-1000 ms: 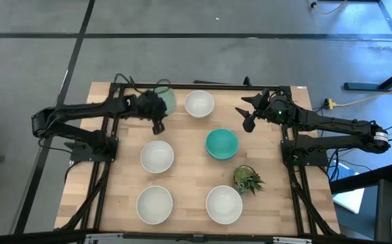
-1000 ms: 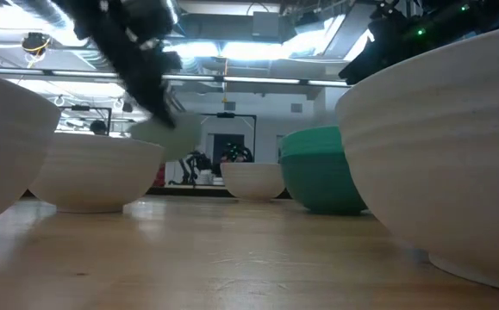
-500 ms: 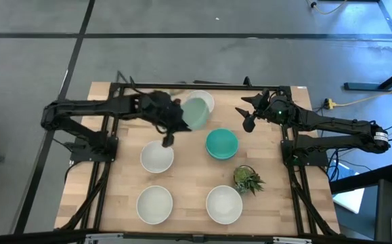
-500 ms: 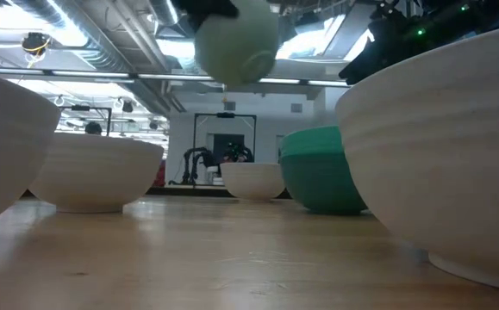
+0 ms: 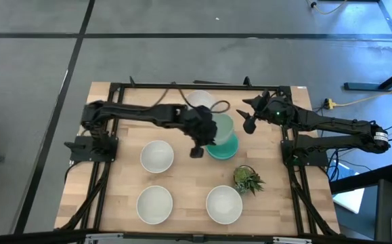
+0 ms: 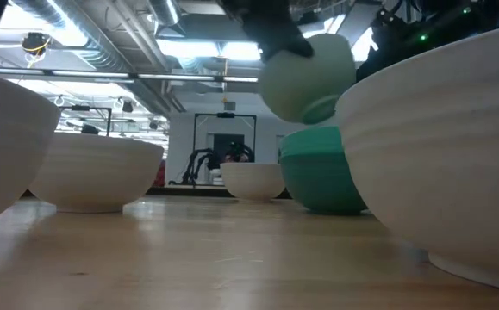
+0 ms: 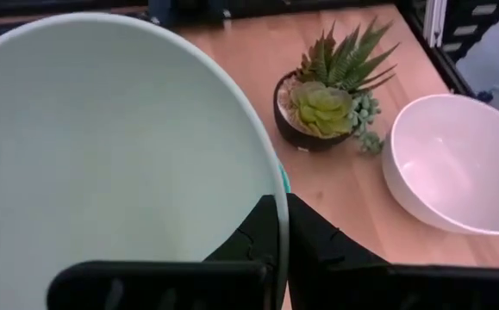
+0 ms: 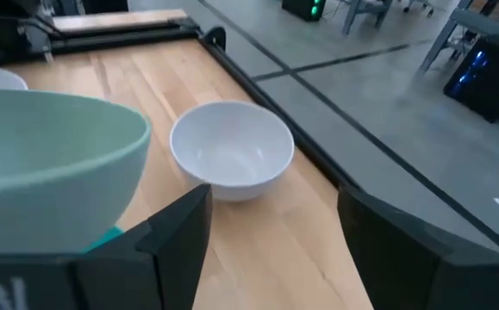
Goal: Nest bowls inside each other
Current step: Stack the light green bowl on the blue bowl
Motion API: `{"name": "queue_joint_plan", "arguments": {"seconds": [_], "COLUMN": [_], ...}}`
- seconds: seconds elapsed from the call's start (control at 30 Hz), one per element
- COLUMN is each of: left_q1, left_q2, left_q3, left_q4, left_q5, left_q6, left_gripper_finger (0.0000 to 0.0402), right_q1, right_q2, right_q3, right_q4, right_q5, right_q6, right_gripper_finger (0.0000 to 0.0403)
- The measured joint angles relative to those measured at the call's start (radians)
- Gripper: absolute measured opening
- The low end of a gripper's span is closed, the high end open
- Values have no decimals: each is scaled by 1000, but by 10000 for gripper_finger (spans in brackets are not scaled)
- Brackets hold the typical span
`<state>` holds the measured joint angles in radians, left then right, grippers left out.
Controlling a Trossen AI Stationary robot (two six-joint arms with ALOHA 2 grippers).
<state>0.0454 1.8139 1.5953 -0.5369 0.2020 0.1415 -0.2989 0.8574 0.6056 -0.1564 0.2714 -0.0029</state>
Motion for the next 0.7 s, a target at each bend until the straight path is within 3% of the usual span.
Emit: {"name": "queue_joint_plan", "arguments": {"seconds": [0.2,0.47,0.7], "left_q1": [-29,-36,-55], "left_q2": [123,188,224], "left_q3": [128,143,143], "left_q4": [-42,-98,-84], "left_q5": [0,-14,-135], "left_q6": [-4,-128,-138], "left_gripper_finger": [1,1,30], "right_q1": [0,0,0], "right_q2": [0,-1,-1], "right_q3": [0,0,0], "right_q4": [-47,-55,-51], "right_q5": [0,-3,-3], "right_q6": [-1,-2,-10], "right_gripper_finger": [252,252,252]}}
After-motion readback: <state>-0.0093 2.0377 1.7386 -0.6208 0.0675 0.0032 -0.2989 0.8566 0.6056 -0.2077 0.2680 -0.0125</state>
